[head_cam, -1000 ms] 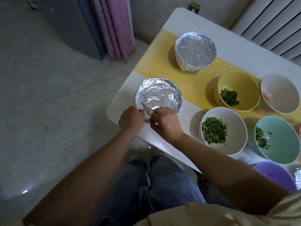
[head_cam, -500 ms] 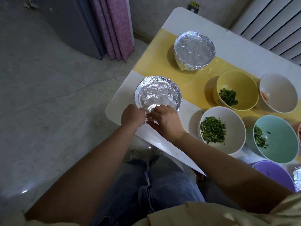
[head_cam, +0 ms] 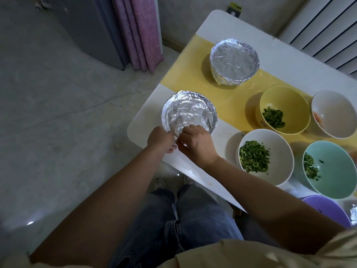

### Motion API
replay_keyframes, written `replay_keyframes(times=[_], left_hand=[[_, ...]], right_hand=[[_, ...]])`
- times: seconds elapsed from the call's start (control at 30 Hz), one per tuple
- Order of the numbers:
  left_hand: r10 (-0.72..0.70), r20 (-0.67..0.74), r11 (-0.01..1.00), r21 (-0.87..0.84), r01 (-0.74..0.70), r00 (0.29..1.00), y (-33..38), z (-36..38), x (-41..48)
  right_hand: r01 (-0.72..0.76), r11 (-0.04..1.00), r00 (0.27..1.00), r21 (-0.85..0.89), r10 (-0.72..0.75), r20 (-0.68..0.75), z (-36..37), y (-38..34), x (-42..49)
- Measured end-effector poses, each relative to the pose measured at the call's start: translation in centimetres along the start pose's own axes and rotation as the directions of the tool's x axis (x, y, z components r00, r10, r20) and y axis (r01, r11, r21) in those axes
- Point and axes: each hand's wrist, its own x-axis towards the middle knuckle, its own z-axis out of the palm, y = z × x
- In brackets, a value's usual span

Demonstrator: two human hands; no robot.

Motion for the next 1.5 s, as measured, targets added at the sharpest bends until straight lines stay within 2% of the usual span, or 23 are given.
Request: replay_keyframes(times=[0.2, 0.47, 0.6, 0.7, 0.87, 1.17, 1.33, 1.43, 1.5], left_hand=[[0.001, 0.046, 0.997, 0.081, -0.005, 0.999, 0.2, -0.6, 0.3], [0.12, -0.017, 0.966, 0.233, -0.112, 0.993, -0.2, -1.2, 1.6], [0.284, -0.201, 0.789, 0.605, -0.109, 0.938, -1.2, -0.8, 0.4], [0.372, -0.229, 0.723, 0.679, -0.126, 0.9, -1.3, -0.3, -0.3], [0.329, -0.23, 0.77, 0.626, -0.12, 0.916, -0.6, 0.0, 0.8], [0.326, -0.204, 0.758, 0.64, -0.127, 0.923, -0.6, -0.6, 2.0], [0.307, -0.235, 0.846, 0.512, -0.151, 0.922, -0.4, -1.6, 2.6], [0.291, -0.308, 0.877, 0.465, -0.123, 0.906, -1.0, -1.2, 1.6], [0.241, -0.304, 0.895, 0.437, -0.09, 0.922, -1.6, -0.8, 0.2]], right_hand=[[0.006, 1.0, 1.0, 0.014, -0.006, -0.002, 0.1, 0.0, 0.3], [0.042, 0.999, 0.996, 0.004, -0.042, 0.073, -1.2, 1.6, -0.7], [0.05, 0.998, 0.999, 0.024, -0.05, 0.011, -0.6, 1.0, -0.2], [0.045, 0.999, 0.999, 0.019, -0.045, 0.006, -0.2, 0.4, 0.3], [0.021, 1.0, 1.0, 0.015, -0.022, 0.021, -0.1, -0.3, 1.0], [0.041, 0.999, 0.998, 0.032, -0.042, 0.045, -0.3, 0.0, 1.0], [0.05, 0.999, 0.997, 0.003, -0.05, 0.061, -1.2, 1.4, -0.4], [0.06, 0.998, 0.998, -0.019, -0.059, 0.038, -0.9, 1.7, -0.7], [0.065, 0.998, 0.998, -0.015, -0.065, 0.024, -0.5, 1.6, -0.6]])
